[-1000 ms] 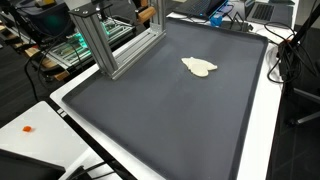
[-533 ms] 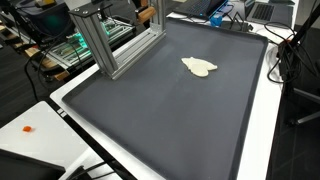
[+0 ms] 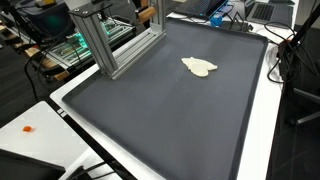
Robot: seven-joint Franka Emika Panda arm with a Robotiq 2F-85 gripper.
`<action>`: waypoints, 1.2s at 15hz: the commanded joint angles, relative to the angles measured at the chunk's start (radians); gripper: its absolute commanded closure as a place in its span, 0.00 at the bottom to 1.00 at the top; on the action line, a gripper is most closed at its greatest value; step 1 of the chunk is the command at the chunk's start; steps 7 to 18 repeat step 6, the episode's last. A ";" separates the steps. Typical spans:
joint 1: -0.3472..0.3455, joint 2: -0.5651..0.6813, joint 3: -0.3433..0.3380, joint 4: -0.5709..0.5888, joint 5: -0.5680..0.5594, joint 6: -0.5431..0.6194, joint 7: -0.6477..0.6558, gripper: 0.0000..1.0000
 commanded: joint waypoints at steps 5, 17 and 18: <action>0.014 0.012 -0.014 0.011 -0.004 -0.001 0.003 0.00; 0.014 0.011 -0.014 0.011 -0.004 -0.001 0.003 0.00; 0.014 0.011 -0.014 0.011 -0.004 -0.001 0.003 0.00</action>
